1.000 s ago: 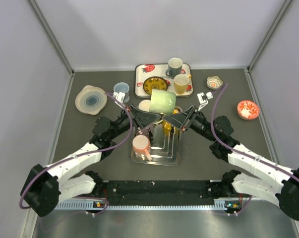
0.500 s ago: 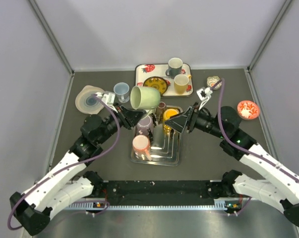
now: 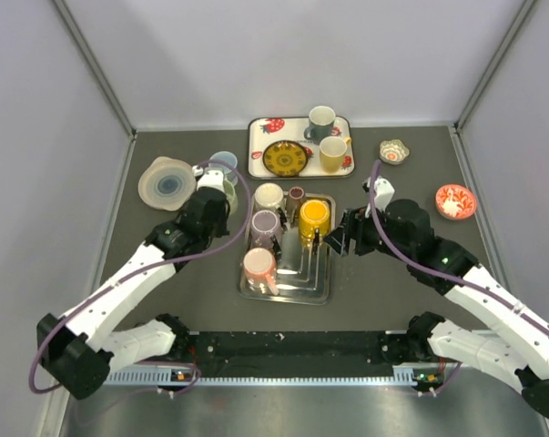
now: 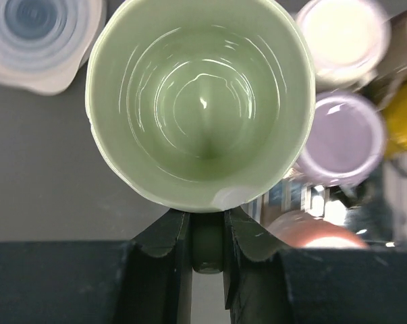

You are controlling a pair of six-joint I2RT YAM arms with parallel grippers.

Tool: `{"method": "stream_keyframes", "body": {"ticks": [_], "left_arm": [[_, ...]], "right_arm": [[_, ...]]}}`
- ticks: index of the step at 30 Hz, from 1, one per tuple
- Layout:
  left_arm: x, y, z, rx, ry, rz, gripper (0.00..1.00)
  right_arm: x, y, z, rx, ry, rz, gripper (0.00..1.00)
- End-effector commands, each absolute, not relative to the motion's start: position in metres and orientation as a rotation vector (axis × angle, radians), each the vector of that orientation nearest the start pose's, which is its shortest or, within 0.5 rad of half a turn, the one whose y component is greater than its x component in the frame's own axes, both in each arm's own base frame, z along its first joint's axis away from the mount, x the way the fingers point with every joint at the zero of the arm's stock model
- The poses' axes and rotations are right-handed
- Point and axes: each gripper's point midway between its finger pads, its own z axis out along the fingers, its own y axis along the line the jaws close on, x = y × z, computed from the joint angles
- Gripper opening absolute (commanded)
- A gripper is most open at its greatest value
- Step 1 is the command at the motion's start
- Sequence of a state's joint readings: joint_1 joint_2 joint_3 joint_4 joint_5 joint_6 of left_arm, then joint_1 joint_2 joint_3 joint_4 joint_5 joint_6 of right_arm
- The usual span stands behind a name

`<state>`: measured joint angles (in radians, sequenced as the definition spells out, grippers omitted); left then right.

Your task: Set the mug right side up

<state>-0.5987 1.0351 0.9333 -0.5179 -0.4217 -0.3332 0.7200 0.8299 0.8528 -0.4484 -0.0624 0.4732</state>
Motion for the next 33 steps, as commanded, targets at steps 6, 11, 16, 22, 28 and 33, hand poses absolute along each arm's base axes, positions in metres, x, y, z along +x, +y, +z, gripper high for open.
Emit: {"method": "stream_keyframes", "body": {"ticks": [6, 11, 16, 22, 28, 33], "left_arm": [[0.316, -0.088, 0.166, -0.121, 2.167, 0.022, 0.00], [0.332, -0.082, 0.139, -0.194, 2.225, -0.004, 0.00], [0.347, -0.095, 0.122, -0.209, 2.263, -0.049, 0.00], [0.363, -0.105, 0.112, -0.226, 2.302, -0.057, 0.00], [0.375, -0.107, 0.100, -0.263, 2.327, -0.063, 0.00], [0.370, -0.107, 0.092, -0.266, 2.370, -0.063, 0.10]], "right_arm": [[0.211, 0.201, 0.220, -0.286, 2.107, 0.665, 0.69], [0.221, 0.189, 0.212, -0.198, 2.106, 0.588, 0.69], [0.222, 0.192, 0.207, -0.237, 2.106, 0.578, 0.70], [0.223, 0.196, 0.198, -0.292, 2.155, 0.556, 0.70], [0.223, 0.196, 0.198, -0.314, 2.154, 0.547, 0.71], [0.221, 0.197, 0.193, -0.334, 2.168, 0.545, 0.71]]}}
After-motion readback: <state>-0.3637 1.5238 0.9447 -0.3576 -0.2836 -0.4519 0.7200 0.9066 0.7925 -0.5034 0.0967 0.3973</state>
